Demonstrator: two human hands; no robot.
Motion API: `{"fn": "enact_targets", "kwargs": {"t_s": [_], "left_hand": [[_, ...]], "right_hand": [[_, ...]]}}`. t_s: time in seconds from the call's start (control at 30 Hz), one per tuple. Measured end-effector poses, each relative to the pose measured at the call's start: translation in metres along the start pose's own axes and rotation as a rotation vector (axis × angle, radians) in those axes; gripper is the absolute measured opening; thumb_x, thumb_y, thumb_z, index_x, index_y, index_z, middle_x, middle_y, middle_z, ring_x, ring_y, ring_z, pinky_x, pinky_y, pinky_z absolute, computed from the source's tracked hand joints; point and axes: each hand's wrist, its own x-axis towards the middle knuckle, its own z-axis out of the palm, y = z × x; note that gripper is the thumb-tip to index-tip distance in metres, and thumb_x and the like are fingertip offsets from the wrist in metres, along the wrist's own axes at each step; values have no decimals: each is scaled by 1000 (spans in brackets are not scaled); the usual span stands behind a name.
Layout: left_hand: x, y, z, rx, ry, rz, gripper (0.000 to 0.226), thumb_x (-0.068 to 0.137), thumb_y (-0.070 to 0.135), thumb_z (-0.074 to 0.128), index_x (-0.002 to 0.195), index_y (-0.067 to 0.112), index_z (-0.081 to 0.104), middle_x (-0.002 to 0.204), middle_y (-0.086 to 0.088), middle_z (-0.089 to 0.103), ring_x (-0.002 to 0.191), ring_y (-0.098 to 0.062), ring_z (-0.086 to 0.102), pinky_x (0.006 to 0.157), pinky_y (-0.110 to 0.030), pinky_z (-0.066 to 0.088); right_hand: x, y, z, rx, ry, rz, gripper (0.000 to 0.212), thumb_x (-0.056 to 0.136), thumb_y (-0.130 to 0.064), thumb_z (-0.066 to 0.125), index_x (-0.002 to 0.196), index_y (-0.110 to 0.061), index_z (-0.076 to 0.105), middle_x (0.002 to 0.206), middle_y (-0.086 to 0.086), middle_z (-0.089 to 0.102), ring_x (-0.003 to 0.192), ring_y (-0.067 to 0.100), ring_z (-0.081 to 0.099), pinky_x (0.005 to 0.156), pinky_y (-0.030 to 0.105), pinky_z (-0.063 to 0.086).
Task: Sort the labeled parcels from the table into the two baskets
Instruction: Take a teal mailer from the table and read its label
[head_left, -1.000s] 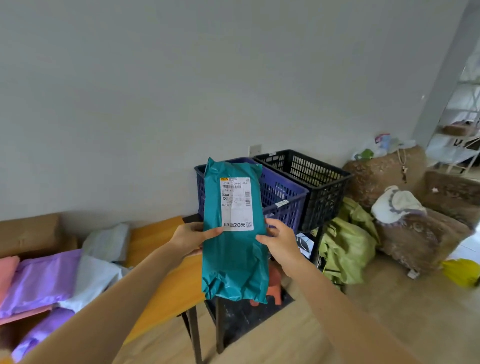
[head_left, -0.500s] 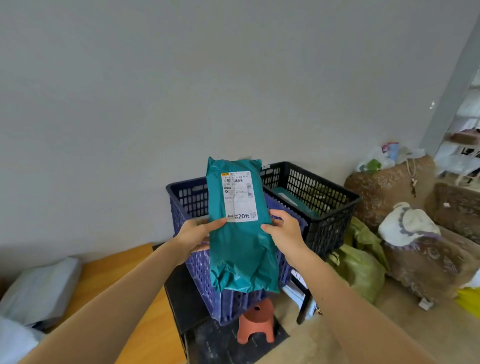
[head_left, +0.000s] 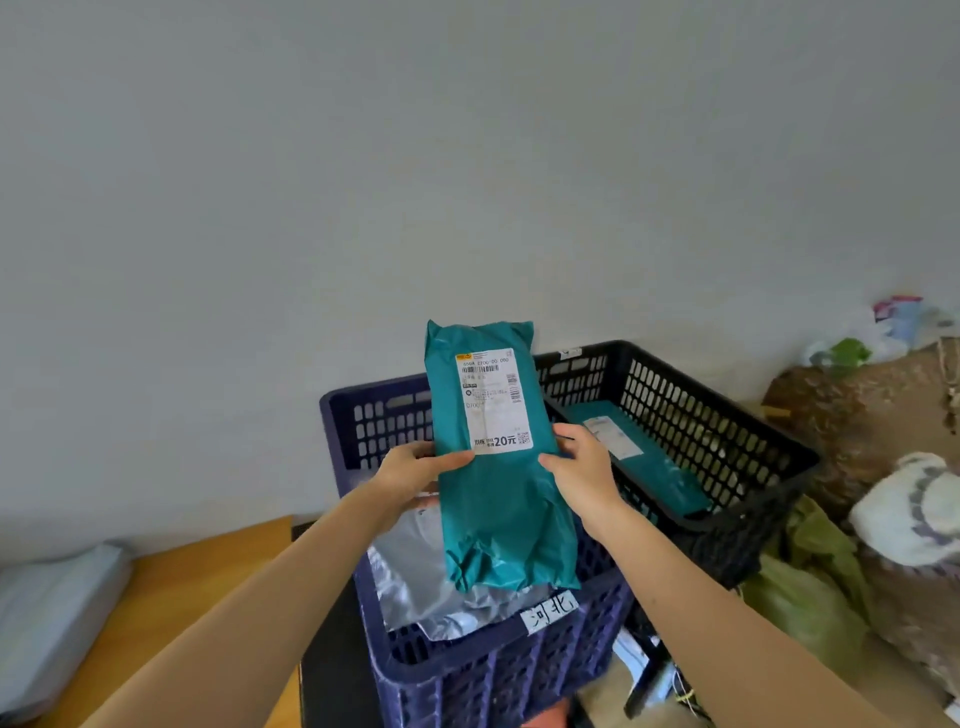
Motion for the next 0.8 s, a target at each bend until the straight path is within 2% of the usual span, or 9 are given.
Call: {"fn": "enact_targets", "kwargs": {"t_s": [0.07,0.17,0.33,0.47,0.6,0.67,0.8], "left_hand": [[15,-7,9,-8,46,-26,39,71,30,84,97,20,58,94,5,72,75,-12,72,53,-21,53],[34,-21,20,2,110,-75,41,72,32,83,100,21,56,97,5,71,82,-14,71,60,-23,54],[58,-34,35,17,203,-152,43,75,33,81,112,20,64,102,1,71,88,-18,70,77,-31,57],[72,-48,48,4,253,-211,53,77,34,79,122,15,59,109,-4,69,93,-21,69,81,-33,57],[82,-64,52,-13,315,-269,50,79,32,77,121,14,56,110,-5,67,95,-23,68,86,-37,57],[88,-72,51,-30,325,-299,45,80,29,77,119,15,58,109,-4,68,95,-23,68,88,-38,56],[103,-82,48,-52,360,-333,41,80,25,77,115,16,58,104,-3,69,91,-23,69,79,-35,58]], "right_hand": [[18,14,0,-26,-31,12,42,90,2,57,130,-10,50,121,6,59,106,19,59,77,25,49],[45,34,-1,-58,-101,36,38,91,1,56,126,-11,51,116,3,58,105,19,59,79,27,49],[85,62,-1,-93,-226,60,28,92,1,54,113,-18,52,114,3,60,95,12,59,69,20,48],[111,84,4,-177,-298,92,33,92,-2,53,123,-14,52,121,5,59,101,18,59,83,33,52],[123,102,15,-240,-357,133,37,92,-3,52,128,-13,50,122,5,58,93,18,57,80,34,53],[127,109,22,-250,-360,143,38,91,-1,50,127,-12,51,121,7,60,96,20,58,79,34,52],[137,115,39,-305,-363,155,42,88,2,46,128,-11,50,120,11,61,96,26,60,71,30,47]]}}
